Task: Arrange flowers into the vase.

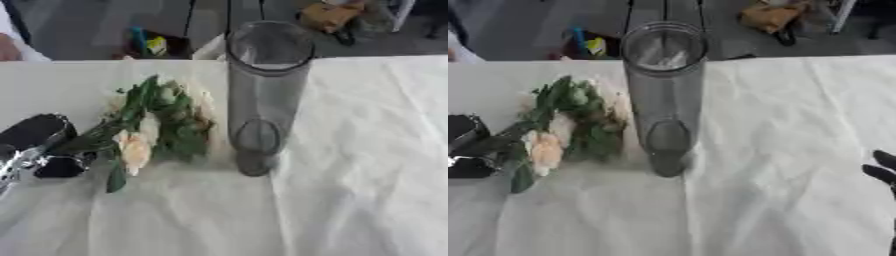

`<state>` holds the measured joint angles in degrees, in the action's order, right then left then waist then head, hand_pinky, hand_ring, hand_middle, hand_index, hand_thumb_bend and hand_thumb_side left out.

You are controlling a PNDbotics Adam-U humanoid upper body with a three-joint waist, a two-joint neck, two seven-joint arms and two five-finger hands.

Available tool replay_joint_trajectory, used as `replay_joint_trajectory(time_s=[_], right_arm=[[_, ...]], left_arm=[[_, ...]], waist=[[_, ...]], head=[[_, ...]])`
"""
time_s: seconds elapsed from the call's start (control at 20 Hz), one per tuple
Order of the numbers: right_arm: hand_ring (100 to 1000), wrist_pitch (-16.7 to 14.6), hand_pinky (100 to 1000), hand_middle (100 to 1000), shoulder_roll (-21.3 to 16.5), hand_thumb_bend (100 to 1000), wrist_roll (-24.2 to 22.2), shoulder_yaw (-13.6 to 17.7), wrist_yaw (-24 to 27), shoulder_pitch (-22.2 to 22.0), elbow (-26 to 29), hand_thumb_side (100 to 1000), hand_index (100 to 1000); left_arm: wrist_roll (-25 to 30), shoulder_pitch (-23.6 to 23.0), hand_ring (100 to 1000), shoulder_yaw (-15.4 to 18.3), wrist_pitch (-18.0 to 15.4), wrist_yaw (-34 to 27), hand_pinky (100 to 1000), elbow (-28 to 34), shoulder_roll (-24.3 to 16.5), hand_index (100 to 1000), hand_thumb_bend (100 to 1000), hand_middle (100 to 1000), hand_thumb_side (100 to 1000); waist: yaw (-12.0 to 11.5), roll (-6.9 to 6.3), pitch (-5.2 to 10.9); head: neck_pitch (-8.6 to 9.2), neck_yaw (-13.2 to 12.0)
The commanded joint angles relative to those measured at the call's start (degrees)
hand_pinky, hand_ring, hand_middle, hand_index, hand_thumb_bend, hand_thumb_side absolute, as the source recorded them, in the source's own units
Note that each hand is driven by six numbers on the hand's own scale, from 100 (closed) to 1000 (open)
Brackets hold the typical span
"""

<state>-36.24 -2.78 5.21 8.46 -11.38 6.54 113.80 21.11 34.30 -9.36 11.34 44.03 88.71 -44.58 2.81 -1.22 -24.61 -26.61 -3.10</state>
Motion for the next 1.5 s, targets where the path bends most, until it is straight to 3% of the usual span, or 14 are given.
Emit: replay_joint_trajectory(time_s=[0.05,0.55,0.8,0.85,1.0,1.2,1.5], right_arm=[[815,-0.2,727,712,-0.3,100,0.1,0.3,0.3,-0.1,0.8,1000,900],[813,-0.6,727,711,-0.5,100,0.5,0.5,0.5,-0.6,0.8,1000,900],[813,-0.6,727,710,-0.6,100,0.7,0.7,0.4,-0.7,0.8,1000,900],[813,-0.6,727,710,-0.6,100,0.7,0.7,0.4,-0.8,0.8,1000,900],[813,-0.7,727,710,-0.6,100,0.8,0.6,0.4,-0.8,0.8,1000,900],[811,-0.9,727,709,-1.0,100,0.9,0.6,0.5,-1.4,0.8,1000,899],[805,-2.2,724,710,-3.0,100,1.4,0.5,2.5,-2.9,0.8,1000,895]], left_arm=[[-0.2,0.3,100,2.6,1.5,-1.8,100,3.0,-3.1,109,100,100,484],[-2.4,-0.8,100,6.8,6.4,-4.2,100,8.2,-5.2,109,100,100,468],[-4.5,-0.9,100,9.2,8.7,-7.2,100,9.9,-5.4,108,100,100,517],[-5.3,-0.7,100,9.7,9.1,-8.7,100,10.4,-5.3,107,100,100,559],[-8.2,-0.5,100,10.4,10.4,-13.5,100,11.5,-5.5,107,100,100,559],[-16.1,2.2,100,12.0,12.4,-23.1,100,13.2,-5.2,106,100,100,609],[-25.5,6.9,100,11.5,12.6,-36.3,100,12.5,-4.4,105,100,100,648]], waist=[[-0.2,0.33,1.22],[-0.5,0.30,1.83],[-0.8,0.28,1.99],[-0.8,0.30,2.04],[-0.9,0.30,2.09],[-0.8,0.13,2.78],[-0.2,-0.12,5.28]], head=[[0.30,0.4],[-0.15,1.8],[-0.26,2.6],[-0.32,2.9],[-0.37,3.1],[-1.19,3.7],[-2.78,3.7]])
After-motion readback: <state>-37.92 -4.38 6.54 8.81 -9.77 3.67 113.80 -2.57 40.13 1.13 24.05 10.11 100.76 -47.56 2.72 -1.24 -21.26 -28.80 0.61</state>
